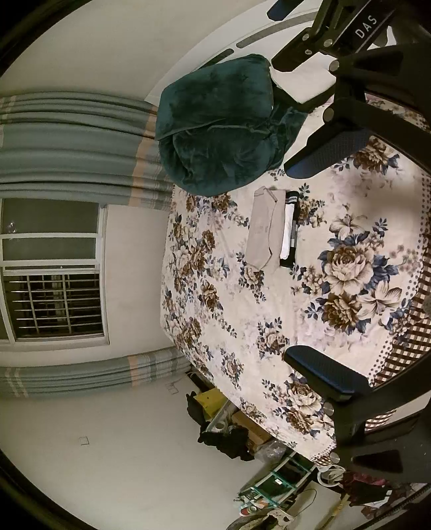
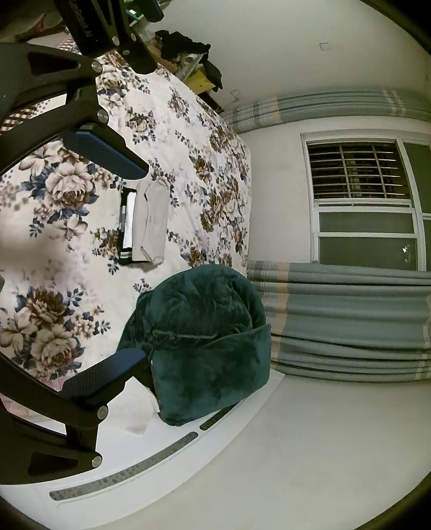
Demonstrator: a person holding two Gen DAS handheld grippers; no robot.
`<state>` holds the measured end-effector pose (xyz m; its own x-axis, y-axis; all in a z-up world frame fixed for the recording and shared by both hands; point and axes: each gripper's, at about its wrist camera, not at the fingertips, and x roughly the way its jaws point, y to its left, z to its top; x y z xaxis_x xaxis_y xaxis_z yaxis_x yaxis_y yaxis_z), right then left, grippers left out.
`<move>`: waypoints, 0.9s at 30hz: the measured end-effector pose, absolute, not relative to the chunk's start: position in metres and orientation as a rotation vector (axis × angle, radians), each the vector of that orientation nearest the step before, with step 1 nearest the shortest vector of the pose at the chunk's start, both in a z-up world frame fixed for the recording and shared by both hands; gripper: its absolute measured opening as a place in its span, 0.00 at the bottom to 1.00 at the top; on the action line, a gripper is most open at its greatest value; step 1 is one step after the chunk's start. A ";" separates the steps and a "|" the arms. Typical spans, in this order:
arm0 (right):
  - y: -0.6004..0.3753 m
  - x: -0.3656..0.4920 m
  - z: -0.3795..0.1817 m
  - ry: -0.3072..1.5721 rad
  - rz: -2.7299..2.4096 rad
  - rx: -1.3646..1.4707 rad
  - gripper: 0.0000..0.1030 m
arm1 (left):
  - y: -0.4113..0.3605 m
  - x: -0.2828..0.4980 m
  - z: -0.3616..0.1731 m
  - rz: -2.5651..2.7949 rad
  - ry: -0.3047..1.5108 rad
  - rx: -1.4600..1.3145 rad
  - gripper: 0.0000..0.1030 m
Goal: Fold small clothes
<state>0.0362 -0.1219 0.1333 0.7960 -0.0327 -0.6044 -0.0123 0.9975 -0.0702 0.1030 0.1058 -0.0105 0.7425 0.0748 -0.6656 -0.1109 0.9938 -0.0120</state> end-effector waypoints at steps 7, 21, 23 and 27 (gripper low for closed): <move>-0.120 0.036 0.134 0.647 -0.008 -0.070 1.00 | 0.107 0.102 -0.006 0.108 0.722 -0.051 1.00; -0.114 0.034 0.134 0.644 0.000 -0.066 1.00 | 0.110 0.100 -0.002 0.117 0.717 -0.052 1.00; -0.112 0.034 0.135 0.642 0.000 -0.067 1.00 | 0.111 0.099 -0.001 0.120 0.714 -0.052 1.00; -0.111 0.035 0.136 0.642 0.003 -0.065 1.00 | 0.114 0.096 0.004 0.125 0.706 -0.052 1.00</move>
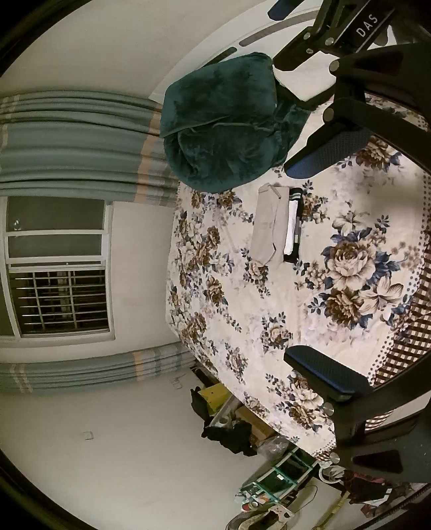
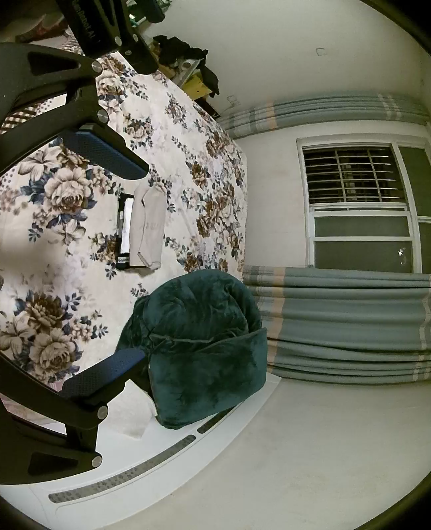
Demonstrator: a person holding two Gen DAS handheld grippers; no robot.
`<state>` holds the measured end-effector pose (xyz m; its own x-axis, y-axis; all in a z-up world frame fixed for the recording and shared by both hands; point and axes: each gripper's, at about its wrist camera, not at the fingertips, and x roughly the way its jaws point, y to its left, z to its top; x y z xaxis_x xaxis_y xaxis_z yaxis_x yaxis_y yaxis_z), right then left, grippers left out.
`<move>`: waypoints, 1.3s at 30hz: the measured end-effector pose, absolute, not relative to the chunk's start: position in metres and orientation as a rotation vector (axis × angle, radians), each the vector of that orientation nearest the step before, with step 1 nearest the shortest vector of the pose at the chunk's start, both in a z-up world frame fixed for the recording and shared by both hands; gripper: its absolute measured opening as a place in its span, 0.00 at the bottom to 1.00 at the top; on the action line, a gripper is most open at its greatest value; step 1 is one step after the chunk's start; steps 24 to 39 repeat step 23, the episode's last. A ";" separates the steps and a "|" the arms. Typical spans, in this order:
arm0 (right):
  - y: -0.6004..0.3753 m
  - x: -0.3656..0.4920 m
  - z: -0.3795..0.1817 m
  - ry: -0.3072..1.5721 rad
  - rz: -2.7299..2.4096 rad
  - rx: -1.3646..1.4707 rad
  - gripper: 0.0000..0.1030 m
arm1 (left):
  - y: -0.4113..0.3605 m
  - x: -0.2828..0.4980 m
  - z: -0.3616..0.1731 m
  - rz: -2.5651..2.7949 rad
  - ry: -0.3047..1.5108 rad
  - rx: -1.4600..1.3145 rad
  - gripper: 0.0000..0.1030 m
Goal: Fold small clothes
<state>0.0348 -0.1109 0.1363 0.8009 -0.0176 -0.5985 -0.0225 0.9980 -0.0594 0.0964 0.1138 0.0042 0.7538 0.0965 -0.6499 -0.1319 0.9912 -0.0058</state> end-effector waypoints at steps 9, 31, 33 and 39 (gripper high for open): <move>-0.109 0.034 0.136 0.640 0.003 -0.063 1.00 | 0.115 0.091 0.008 0.127 0.699 -0.056 1.00; -0.101 0.035 0.139 0.639 0.007 -0.065 1.00 | 0.117 0.085 0.014 0.153 0.690 -0.056 1.00; -0.101 0.035 0.139 0.639 0.007 -0.065 1.00 | 0.117 0.085 0.014 0.153 0.690 -0.056 1.00; -0.101 0.035 0.139 0.639 0.007 -0.065 1.00 | 0.117 0.085 0.014 0.153 0.690 -0.056 1.00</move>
